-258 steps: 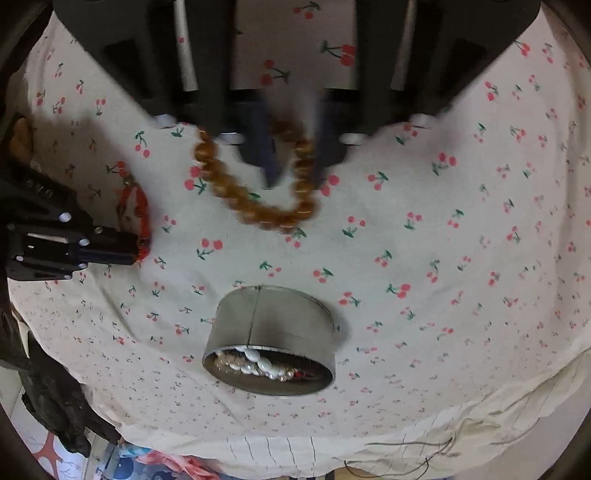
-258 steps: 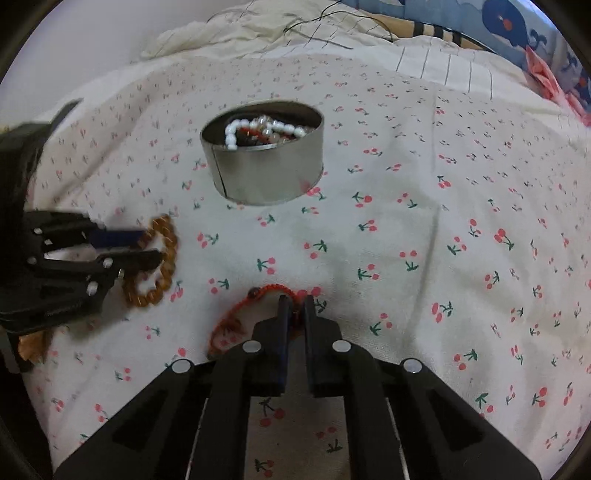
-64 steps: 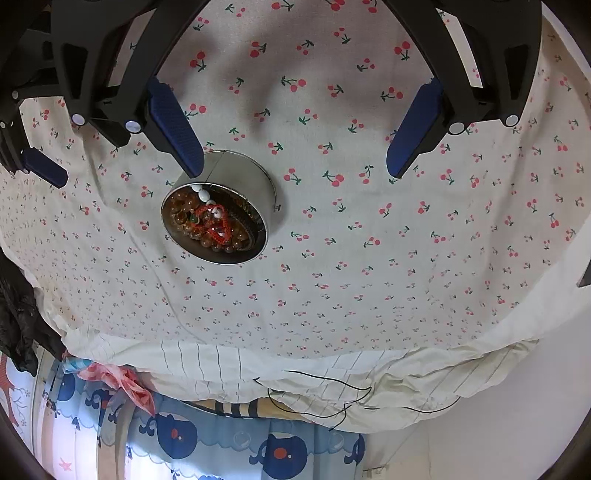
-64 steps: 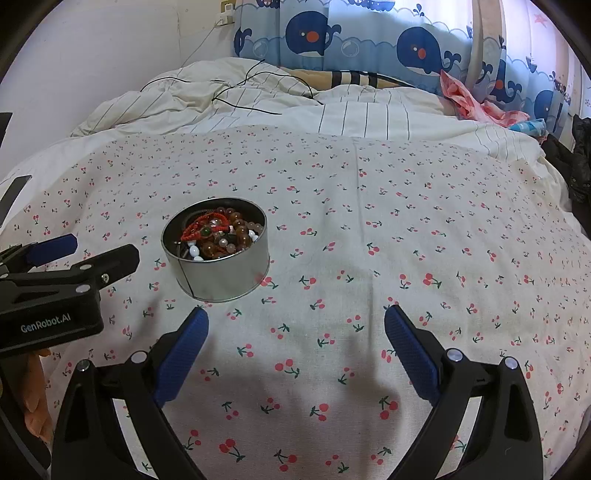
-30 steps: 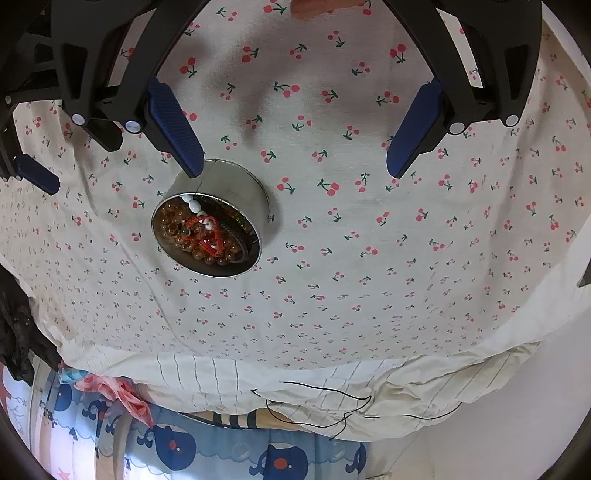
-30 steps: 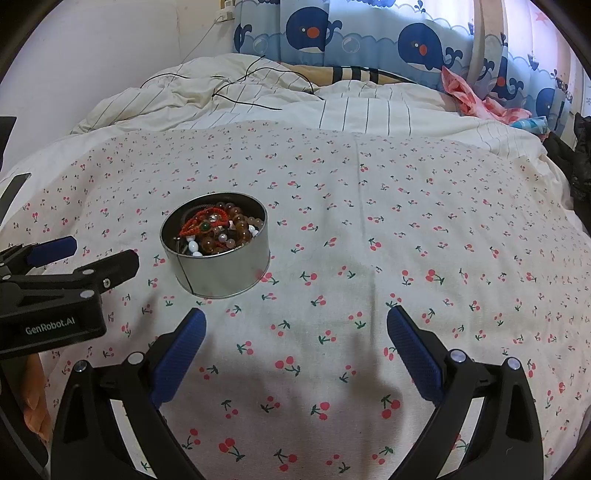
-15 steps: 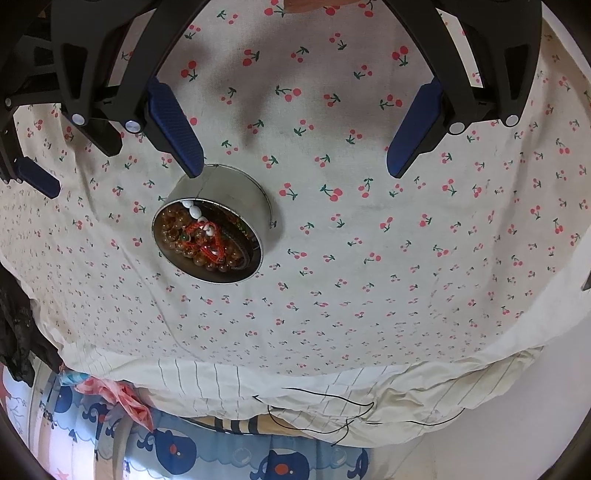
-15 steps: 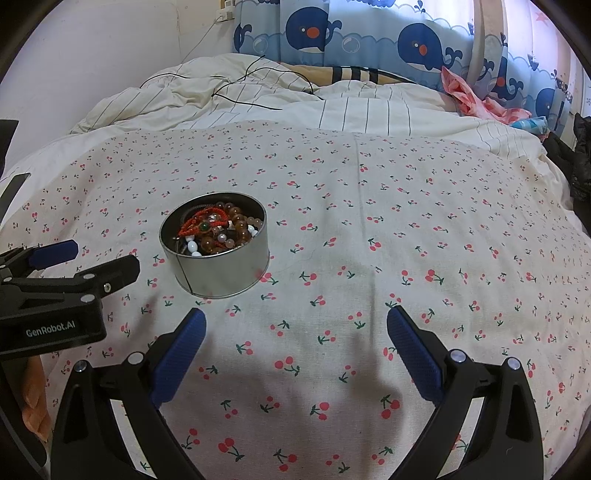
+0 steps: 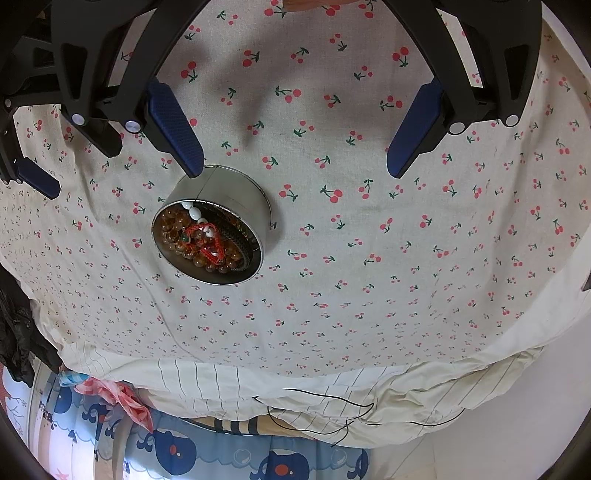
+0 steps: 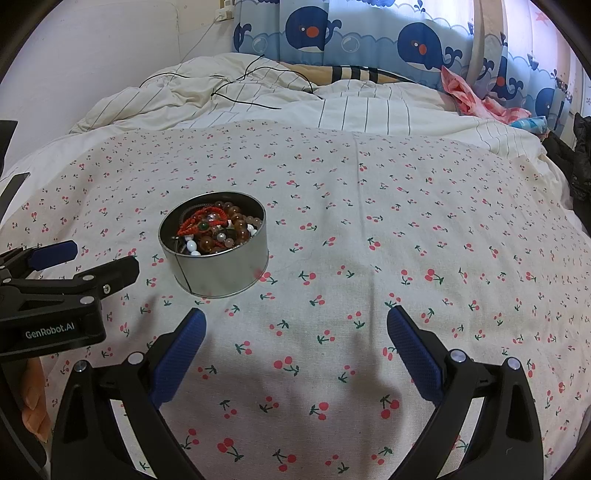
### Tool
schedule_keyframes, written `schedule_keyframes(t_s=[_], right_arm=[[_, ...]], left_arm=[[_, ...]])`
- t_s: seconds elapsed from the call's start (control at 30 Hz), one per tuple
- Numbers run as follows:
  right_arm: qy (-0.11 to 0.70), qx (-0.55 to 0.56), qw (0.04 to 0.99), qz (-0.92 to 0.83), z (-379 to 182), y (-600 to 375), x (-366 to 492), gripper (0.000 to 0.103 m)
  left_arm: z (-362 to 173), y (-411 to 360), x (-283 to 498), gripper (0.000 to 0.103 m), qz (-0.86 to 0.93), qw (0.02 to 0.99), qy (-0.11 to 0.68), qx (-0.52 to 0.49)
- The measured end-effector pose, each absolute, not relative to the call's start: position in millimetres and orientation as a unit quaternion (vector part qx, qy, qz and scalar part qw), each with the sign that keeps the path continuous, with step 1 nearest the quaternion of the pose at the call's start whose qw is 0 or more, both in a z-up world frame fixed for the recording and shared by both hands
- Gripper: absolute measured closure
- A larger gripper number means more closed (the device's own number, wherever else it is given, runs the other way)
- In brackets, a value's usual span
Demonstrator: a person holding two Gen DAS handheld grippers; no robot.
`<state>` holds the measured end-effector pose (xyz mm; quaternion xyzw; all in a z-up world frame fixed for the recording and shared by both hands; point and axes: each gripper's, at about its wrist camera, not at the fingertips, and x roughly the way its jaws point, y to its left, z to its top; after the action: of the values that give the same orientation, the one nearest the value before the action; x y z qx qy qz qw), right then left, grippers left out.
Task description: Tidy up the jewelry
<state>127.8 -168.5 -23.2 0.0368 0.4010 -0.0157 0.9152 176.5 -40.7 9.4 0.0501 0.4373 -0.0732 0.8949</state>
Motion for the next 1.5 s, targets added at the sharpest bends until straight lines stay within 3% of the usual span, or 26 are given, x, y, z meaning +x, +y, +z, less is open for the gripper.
schedule_keyframes(t_s=[1.27, 1.5], right_arm=[[0.401, 0.037, 0.915, -0.016, -24.0, -167.6, 127.8, 0.009], [0.404, 0.035, 0.914, -0.017, -28.8, -168.2, 126.8, 0.009]], left_arm=[[10.6, -39.7, 170.9, 0.008, -0.087, 0.9, 0.424, 0.046], [14.6, -45.9, 165.5, 0.012, -0.086, 0.907, 0.405, 0.079]])
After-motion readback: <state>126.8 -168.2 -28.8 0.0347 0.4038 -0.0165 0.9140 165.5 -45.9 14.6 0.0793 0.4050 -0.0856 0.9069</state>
